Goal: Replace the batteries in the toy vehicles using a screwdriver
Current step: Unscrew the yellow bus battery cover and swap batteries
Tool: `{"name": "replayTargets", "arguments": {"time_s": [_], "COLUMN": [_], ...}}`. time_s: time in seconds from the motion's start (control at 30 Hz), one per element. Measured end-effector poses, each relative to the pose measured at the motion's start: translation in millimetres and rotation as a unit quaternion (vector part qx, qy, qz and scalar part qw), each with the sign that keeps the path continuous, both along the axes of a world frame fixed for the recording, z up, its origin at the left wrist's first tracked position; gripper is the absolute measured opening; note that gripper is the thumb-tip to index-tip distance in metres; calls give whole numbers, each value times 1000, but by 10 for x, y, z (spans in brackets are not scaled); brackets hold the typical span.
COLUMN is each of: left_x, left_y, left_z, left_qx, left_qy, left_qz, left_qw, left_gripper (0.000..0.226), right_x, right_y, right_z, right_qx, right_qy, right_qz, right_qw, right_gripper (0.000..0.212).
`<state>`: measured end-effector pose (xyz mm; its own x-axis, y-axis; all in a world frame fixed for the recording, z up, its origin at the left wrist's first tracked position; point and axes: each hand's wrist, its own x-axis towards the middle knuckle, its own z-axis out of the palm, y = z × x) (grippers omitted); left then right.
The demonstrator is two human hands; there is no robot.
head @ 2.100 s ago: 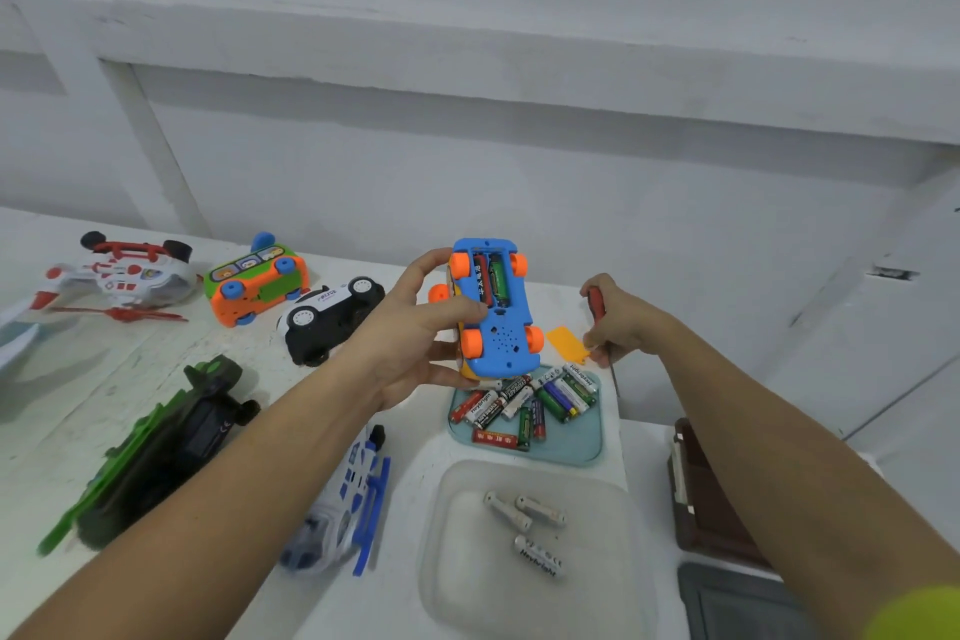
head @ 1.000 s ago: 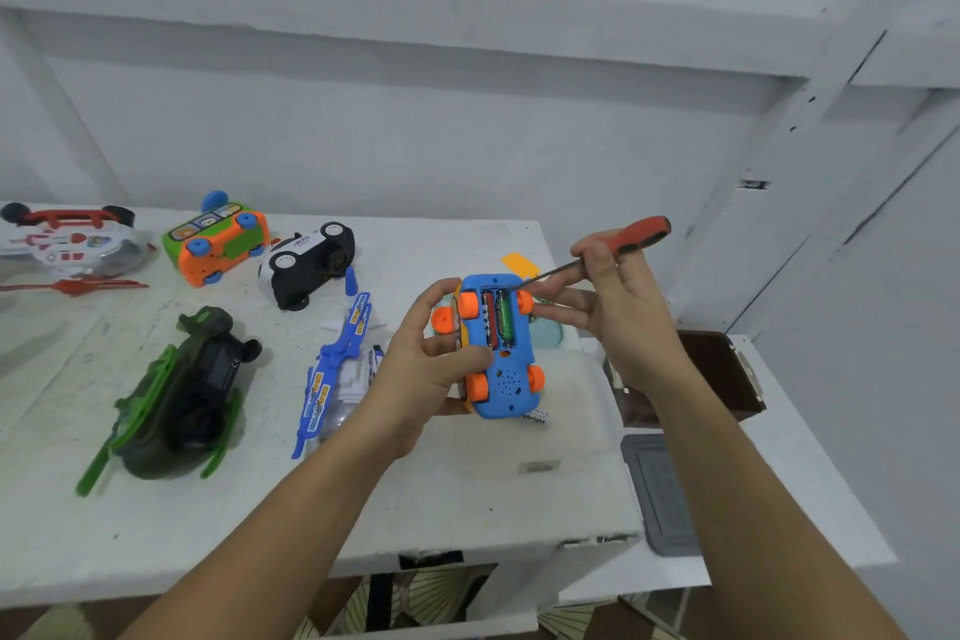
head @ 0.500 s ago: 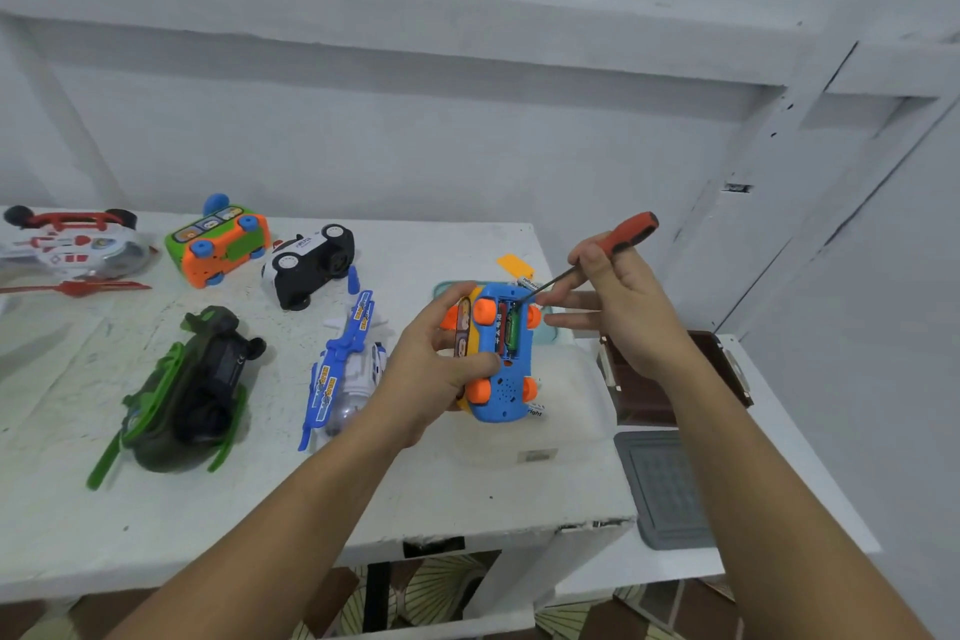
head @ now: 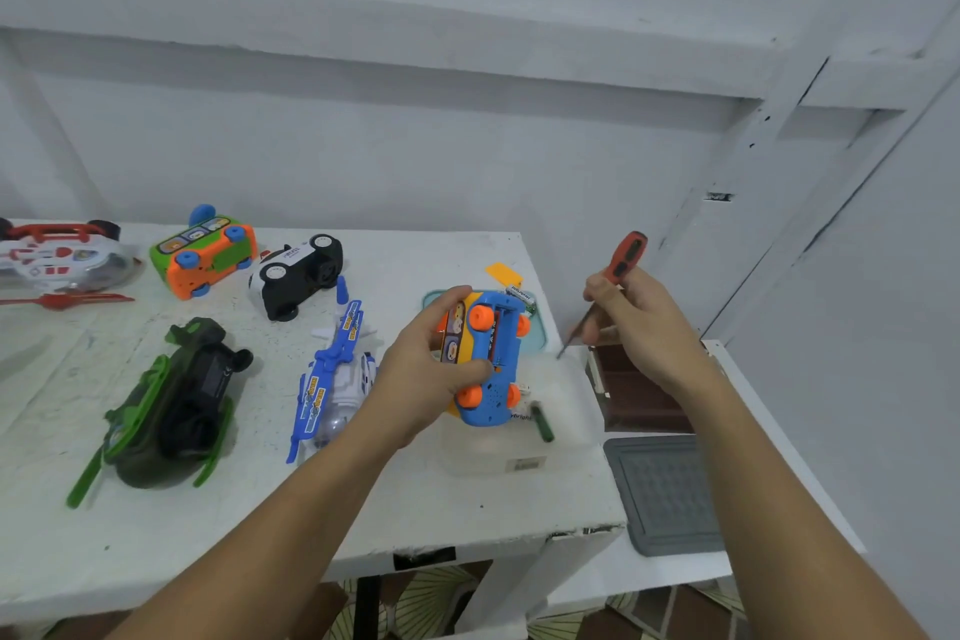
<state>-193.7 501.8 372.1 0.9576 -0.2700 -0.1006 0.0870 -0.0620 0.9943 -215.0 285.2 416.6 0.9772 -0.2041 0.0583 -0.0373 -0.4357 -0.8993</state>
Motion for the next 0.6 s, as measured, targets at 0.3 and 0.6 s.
{"name": "replayTargets", "arguments": {"time_s": [0.3, 0.6], "left_x": [41, 50], "left_y": [112, 156], "left_z": [14, -45], "left_qx": [-79, -149], "left_qy": [90, 143], "left_qz": [-6, -31], "left_qw": [993, 978], "left_gripper": [69, 57], "right_x": [-52, -254], "right_y": [418, 553], "right_z": [-198, -316], "right_qx": [234, 198], "right_qy": [-89, -115], "right_qz": [21, 9], "right_qw": [968, 973], "right_gripper": [25, 30]}}
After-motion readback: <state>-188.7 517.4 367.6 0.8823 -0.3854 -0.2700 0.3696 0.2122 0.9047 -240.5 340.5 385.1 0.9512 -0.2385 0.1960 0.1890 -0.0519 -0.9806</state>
